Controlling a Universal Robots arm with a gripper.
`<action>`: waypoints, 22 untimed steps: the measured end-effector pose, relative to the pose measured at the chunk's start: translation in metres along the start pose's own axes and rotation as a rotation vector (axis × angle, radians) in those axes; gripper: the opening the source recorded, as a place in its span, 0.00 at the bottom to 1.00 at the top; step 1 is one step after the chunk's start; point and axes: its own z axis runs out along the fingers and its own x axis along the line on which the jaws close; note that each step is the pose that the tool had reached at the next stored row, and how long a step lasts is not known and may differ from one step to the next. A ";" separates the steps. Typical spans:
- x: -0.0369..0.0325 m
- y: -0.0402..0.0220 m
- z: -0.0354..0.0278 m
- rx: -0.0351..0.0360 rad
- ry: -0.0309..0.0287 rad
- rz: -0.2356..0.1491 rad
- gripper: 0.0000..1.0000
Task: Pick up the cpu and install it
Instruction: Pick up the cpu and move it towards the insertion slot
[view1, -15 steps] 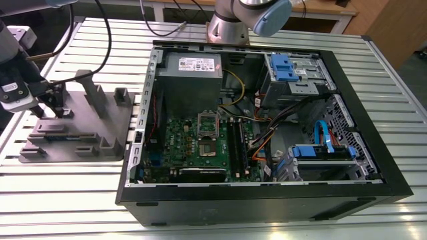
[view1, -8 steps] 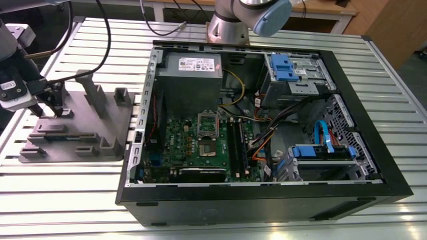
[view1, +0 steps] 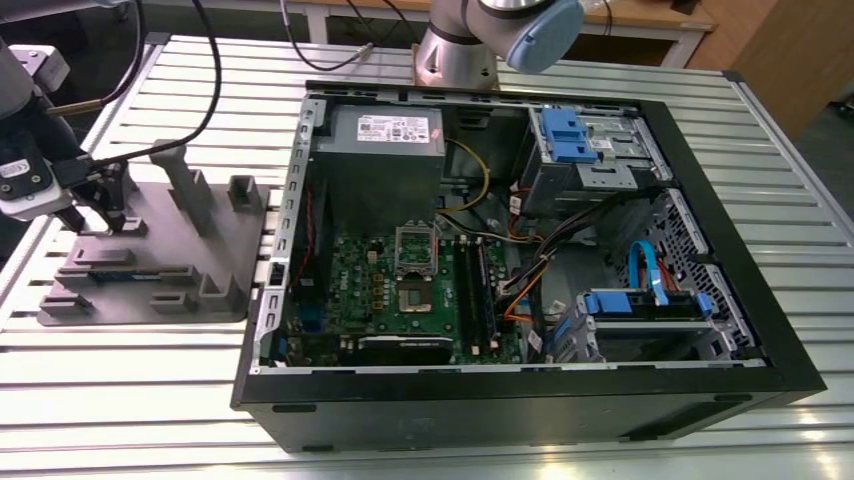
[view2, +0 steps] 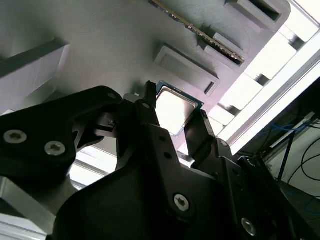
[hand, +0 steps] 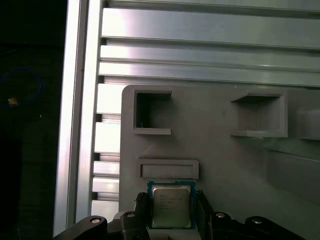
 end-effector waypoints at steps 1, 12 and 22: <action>0.0000 0.0000 -0.0005 0.0000 0.0000 0.000 0.47; 0.0000 0.0002 -0.0060 0.0000 -0.0002 0.000 0.47; -0.0001 0.0004 -0.0118 -0.0001 -0.0002 0.000 0.47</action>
